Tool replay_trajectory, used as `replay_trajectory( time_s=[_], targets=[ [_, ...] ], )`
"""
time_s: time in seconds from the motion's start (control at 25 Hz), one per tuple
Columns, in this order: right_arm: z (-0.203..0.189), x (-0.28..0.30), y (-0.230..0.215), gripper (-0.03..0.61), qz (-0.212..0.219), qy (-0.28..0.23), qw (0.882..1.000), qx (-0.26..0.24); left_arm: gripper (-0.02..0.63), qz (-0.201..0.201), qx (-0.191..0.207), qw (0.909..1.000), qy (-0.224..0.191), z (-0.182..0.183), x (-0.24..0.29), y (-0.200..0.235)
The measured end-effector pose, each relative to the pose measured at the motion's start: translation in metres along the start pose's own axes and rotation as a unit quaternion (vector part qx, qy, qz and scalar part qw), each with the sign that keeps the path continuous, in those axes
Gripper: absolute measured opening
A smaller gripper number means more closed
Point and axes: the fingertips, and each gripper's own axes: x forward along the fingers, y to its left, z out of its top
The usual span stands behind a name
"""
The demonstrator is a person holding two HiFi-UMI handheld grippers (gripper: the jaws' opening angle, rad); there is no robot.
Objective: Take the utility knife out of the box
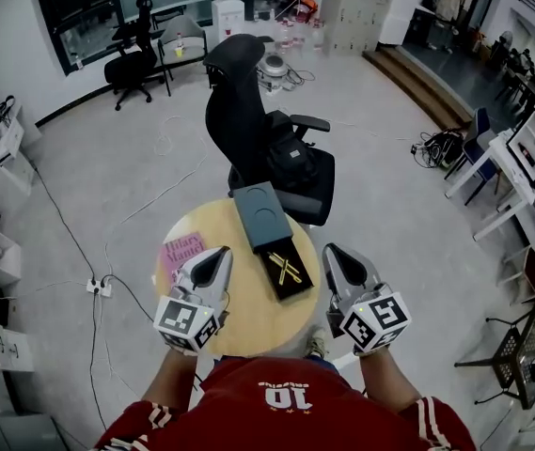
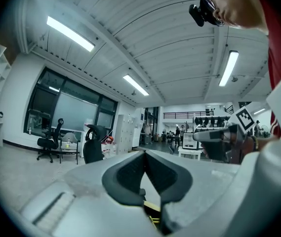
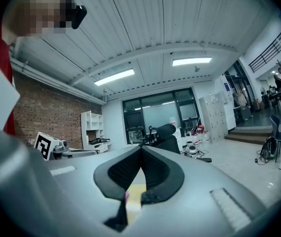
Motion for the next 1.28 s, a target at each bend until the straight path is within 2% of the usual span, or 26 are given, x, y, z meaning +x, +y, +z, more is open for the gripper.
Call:
replay_trajectory(
  time_s=[0.24,0.44,0.56,0.72,0.96,1.28],
  targets=[
    [0.01,0.012,-0.007,-0.003,0.042,-0.002,0.999,-0.001,0.003,0.032,0.008,0.9994,0.006,0.002,0.004,-0.006],
    [0.009,0.015,-0.021,-0.003,0.058,0.006,0.998,0.0,0.012,0.049,0.021,0.9985,0.014,0.001,0.016,-0.013],
    [0.012,0.016,-0.026,-0.002,0.067,0.007,0.998,0.0,0.023,0.044,0.023,0.9987,0.015,0.003,0.023,-0.02],
    [0.014,0.017,-0.03,-0.003,0.073,0.005,0.997,0.002,0.071,0.025,0.021,0.9993,0.016,0.002,0.031,-0.027],
    [0.011,0.016,-0.04,-0.003,0.078,0.003,0.997,0.008,0.153,-0.004,0.014,0.9989,0.045,-0.021,0.045,-0.037],
    [0.0,0.009,-0.053,-0.003,0.075,0.01,0.997,0.014,0.153,-0.016,0.016,0.9964,0.081,-0.052,0.065,-0.042]
  ],
)
